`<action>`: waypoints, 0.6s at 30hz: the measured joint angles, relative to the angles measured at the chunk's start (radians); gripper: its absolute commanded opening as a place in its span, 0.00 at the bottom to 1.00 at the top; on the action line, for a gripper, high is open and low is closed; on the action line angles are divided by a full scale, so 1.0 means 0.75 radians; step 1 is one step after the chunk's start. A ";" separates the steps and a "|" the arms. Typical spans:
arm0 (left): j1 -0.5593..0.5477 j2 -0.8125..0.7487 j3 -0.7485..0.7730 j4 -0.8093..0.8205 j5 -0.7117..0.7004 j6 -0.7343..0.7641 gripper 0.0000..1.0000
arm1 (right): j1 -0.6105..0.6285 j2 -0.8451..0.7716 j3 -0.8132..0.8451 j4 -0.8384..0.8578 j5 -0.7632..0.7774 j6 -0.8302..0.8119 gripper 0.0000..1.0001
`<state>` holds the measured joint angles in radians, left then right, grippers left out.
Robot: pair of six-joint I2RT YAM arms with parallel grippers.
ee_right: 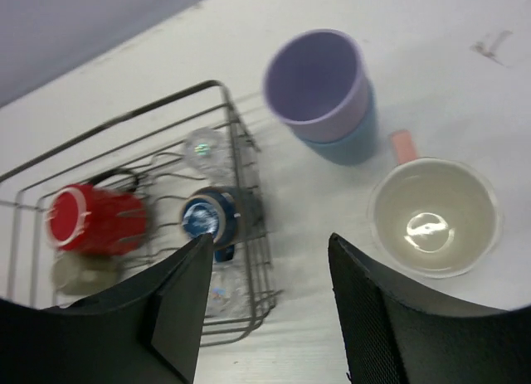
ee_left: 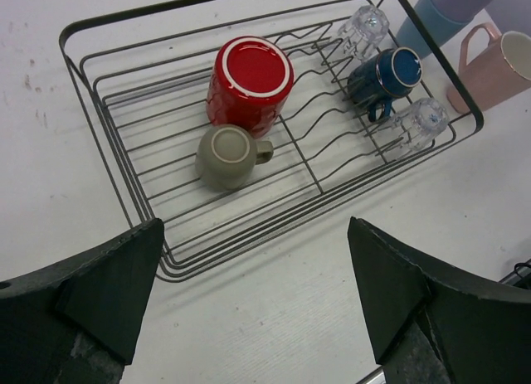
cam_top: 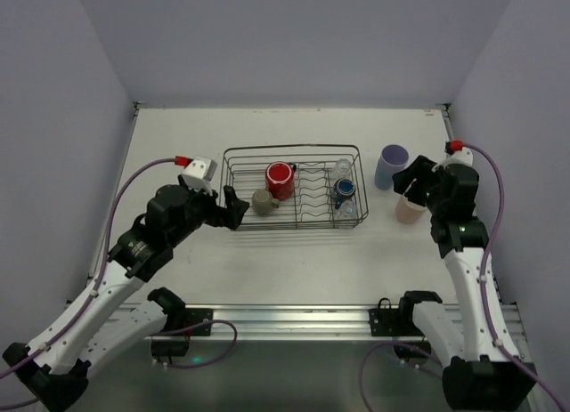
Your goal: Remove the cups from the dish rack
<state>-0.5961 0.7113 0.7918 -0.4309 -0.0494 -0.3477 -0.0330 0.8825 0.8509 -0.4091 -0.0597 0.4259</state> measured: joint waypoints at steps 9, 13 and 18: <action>-0.047 0.432 0.072 0.070 -0.035 -0.062 0.90 | 0.292 -0.372 -0.199 0.206 -0.307 0.134 0.63; -0.054 0.611 0.097 0.112 -0.066 -0.071 0.88 | 0.378 -0.398 -0.280 0.292 -0.380 0.174 0.63; -0.054 0.814 0.149 0.181 -0.087 -0.070 0.86 | 0.393 -0.404 -0.367 0.361 -0.440 0.192 0.63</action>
<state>-0.6365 1.3216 0.9031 -0.2951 -0.1150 -0.4004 0.2619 0.5793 0.5755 -0.1387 -0.3901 0.5697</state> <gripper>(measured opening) 0.875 0.626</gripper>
